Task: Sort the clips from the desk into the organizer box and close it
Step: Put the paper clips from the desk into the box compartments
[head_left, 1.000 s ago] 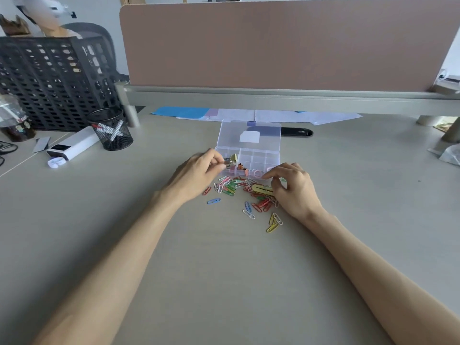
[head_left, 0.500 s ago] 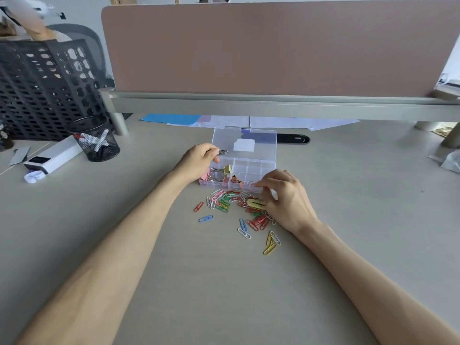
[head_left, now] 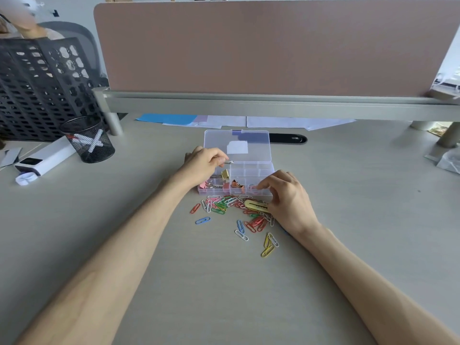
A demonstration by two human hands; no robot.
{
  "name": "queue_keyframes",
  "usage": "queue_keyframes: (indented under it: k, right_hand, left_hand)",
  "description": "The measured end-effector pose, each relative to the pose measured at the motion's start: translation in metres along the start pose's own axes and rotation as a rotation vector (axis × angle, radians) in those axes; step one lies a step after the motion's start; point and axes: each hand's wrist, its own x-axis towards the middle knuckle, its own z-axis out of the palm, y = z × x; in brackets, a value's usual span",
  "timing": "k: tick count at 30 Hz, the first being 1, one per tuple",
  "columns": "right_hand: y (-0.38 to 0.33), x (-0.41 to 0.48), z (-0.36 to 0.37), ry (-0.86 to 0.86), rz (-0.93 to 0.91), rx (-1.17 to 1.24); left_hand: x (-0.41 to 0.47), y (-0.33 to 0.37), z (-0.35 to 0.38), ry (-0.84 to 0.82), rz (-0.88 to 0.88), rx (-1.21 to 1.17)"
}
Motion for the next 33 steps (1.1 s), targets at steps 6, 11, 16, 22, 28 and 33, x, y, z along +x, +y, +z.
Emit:
queue_keyframes:
  k: [6, 11, 16, 22, 28, 33]
  right_hand:
    - [0.0, 0.0, -0.001, -0.009, 0.002, -0.008]
    - [0.001, 0.0, 0.0, -0.015, 0.0, 0.013]
    - [0.001, 0.0, -0.002, 0.022, 0.004, 0.102]
    - [-0.002, -0.006, -0.013, 0.023, 0.13, 0.222]
    - [-0.003, -0.021, -0.02, -0.163, 0.146, 0.049]
    - [-0.006, -0.019, -0.022, -0.223, 0.106, 0.026]
  left_hand:
    - [-0.005, -0.01, -0.002, 0.05, 0.03, 0.127]
    - [-0.009, -0.013, -0.008, 0.018, 0.039, 0.237]
    - [-0.018, -0.012, -0.008, 0.046, 0.042, 0.221]
    - [-0.039, -0.002, -0.012, 0.145, 0.051, 0.18]
    - [-0.069, 0.013, -0.004, 0.178, 0.1, 0.005]
    - [-0.079, 0.022, 0.016, 0.196, 0.228, 0.085]
